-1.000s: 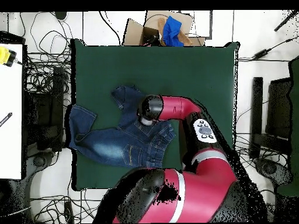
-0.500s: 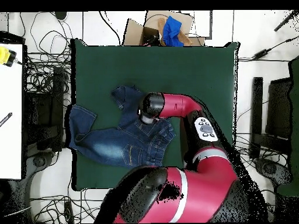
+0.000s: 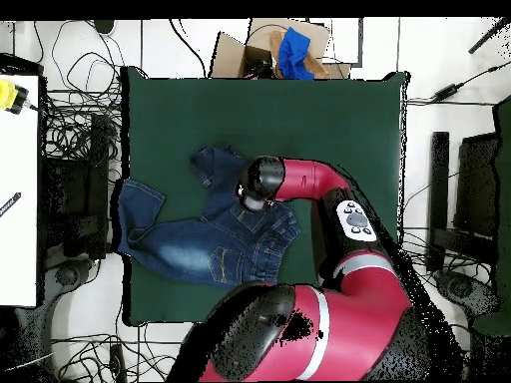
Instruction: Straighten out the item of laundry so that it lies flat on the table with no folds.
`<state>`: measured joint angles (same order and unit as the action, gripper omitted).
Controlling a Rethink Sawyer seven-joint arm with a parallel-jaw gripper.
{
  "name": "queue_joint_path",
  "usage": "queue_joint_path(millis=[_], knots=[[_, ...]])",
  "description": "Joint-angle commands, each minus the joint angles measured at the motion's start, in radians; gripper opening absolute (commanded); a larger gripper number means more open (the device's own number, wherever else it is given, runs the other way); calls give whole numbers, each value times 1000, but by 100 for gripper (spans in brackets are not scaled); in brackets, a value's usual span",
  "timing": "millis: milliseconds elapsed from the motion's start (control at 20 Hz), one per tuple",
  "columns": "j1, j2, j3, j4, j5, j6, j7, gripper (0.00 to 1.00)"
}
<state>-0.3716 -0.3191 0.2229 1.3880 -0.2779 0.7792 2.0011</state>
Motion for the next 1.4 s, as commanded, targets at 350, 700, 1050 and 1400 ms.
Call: queue_joint_path(millis=[350, 700, 1050, 1400], knots=[[-22, 218, 100, -19, -85, -168, -129, 0], [-54, 28, 100, 126, -61, -85, -108, 0], [-121, -157, 146, 228, 0, 57, -134, 0], [-130, -344, 157, 273, 24, 209, -128, 0]])
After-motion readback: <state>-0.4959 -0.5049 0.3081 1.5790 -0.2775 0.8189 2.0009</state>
